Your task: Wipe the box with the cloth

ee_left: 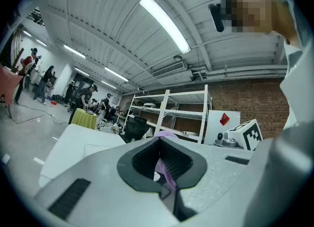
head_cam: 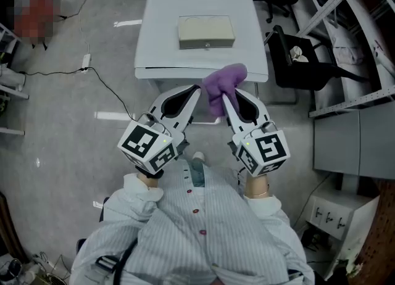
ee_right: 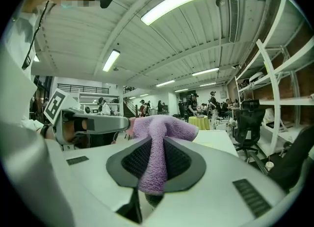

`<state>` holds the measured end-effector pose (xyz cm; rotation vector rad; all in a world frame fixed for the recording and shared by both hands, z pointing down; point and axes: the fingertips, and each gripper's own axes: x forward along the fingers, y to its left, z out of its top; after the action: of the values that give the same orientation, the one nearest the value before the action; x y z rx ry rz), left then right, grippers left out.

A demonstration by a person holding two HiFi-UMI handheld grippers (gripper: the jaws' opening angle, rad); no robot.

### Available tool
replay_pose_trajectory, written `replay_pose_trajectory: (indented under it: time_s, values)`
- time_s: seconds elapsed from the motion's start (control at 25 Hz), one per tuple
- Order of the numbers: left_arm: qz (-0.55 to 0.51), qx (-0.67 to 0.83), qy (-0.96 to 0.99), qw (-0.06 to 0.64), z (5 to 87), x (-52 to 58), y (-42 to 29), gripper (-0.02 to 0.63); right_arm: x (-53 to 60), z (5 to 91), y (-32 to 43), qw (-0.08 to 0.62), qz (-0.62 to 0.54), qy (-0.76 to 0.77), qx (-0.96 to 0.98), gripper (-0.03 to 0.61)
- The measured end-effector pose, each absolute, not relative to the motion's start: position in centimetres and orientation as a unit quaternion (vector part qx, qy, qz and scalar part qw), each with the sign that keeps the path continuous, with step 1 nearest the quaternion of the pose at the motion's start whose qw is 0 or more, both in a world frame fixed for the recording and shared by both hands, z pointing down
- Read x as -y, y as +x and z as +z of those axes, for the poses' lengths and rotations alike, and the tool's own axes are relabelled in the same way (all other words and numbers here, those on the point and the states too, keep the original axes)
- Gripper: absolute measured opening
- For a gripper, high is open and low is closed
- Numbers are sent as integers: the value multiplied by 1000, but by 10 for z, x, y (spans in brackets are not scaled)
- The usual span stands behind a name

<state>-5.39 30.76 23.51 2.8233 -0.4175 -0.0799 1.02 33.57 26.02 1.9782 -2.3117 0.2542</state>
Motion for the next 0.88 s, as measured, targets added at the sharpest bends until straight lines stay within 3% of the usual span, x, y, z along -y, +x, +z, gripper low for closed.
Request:
replay_pose_trajectory:
  time_s: [0.44, 0.88]
  values:
    - [-27, 186, 973, 138, 241, -291, -50, 11, -334, 266, 40, 27, 89, 646, 758, 70]
    - [-18, 179, 974, 137, 246, -192, -6, 11, -228, 269, 74, 31, 93, 641, 761, 69]
